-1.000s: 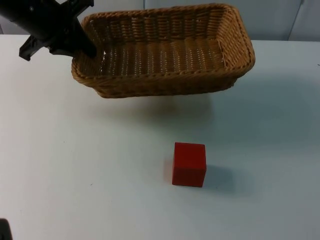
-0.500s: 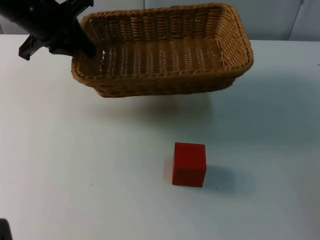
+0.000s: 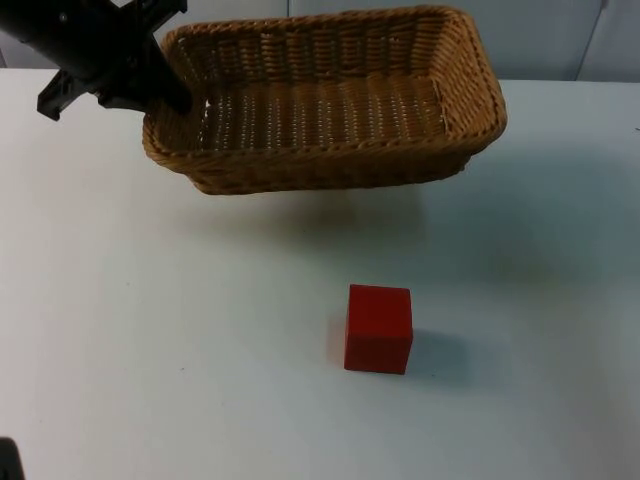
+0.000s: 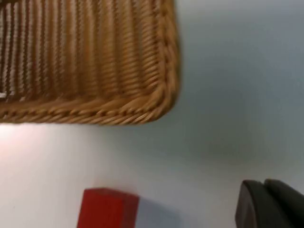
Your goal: Pick up the basket with the left hand and place the cube into the basket with the right hand.
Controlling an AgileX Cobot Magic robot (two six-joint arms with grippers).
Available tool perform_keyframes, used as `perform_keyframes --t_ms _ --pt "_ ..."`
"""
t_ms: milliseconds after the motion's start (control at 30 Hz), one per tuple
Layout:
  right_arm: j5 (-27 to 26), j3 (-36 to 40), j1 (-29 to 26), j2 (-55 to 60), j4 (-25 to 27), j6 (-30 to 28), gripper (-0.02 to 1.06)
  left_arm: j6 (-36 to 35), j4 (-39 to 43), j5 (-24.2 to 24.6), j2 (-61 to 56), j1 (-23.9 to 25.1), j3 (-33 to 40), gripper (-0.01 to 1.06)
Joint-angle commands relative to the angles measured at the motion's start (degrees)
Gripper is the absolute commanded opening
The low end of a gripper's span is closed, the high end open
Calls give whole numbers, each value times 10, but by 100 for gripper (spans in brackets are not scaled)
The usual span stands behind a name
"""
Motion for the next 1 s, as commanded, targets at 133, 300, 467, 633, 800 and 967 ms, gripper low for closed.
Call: perform_keyframes --t_ms 133,300,467,633,800,967 --pt "-44 -5 156 101 -89 125 34 -3 -25 -6 -10 0 -7 0" --pt "-46 -5 214 153 -101 183 87 -3 -25 -6 -10 0 -7 0" --pt "-83 -5 233 173 -116 265 105 -3 -25 -6 -10 0 -7 0" --pt "-155 -5 257 190 -189 398 105 -3 -25 -10 -10 0 -7 0" --pt "-162 -5 284 213 -214 439 105 -3 -24 -10 -10 0 -7 0" --pt "-154 -5 295 246 -217 451 105 -3 -23 -10 -10 0 -7 0"
